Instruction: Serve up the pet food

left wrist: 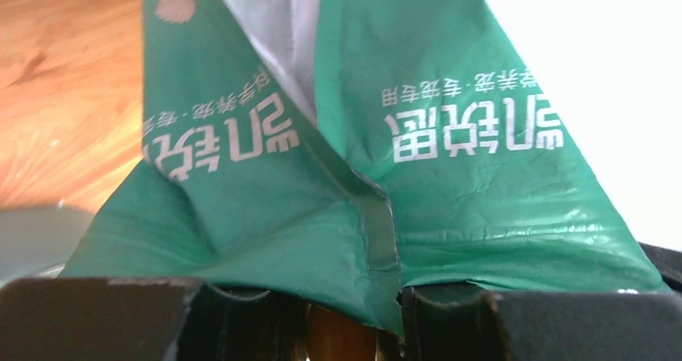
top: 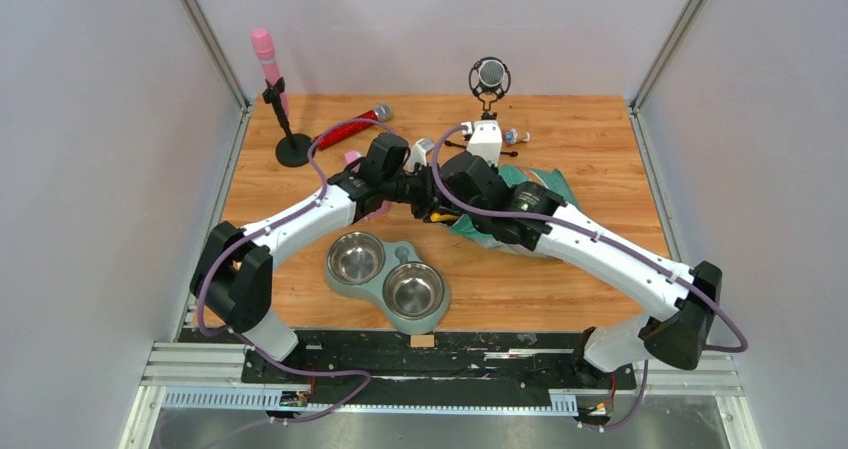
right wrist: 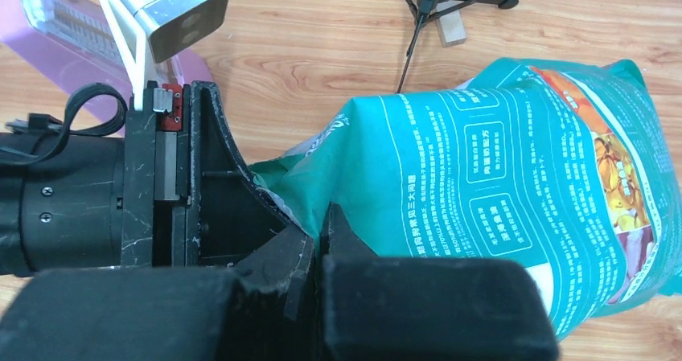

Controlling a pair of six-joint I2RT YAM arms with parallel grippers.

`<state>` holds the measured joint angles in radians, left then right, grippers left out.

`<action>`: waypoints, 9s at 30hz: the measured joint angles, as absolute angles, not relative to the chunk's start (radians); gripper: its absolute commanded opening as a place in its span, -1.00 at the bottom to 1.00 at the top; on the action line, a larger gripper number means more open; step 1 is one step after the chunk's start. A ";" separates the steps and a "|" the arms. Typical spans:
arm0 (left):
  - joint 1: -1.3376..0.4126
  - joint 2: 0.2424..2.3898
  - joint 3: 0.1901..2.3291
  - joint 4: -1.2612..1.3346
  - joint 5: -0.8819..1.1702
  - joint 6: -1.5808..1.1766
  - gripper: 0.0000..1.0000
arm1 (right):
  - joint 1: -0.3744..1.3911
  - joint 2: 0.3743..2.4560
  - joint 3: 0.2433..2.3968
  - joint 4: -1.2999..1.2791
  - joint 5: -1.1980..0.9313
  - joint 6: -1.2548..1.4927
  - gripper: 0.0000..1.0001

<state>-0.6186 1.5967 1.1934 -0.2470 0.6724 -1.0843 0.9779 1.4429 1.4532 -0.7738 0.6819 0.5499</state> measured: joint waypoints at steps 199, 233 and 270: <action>-0.291 0.435 0.382 0.136 0.624 -1.534 -1.00 | 0.939 0.959 1.158 -0.564 0.760 0.454 -1.00; -0.260 0.080 0.489 -0.650 0.551 -1.330 -1.00 | 0.939 0.924 1.136 -0.523 0.811 0.398 -1.00; -0.260 0.083 0.587 -0.978 0.459 -1.145 -1.00 | 0.939 0.918 1.119 -0.496 0.816 0.394 -1.00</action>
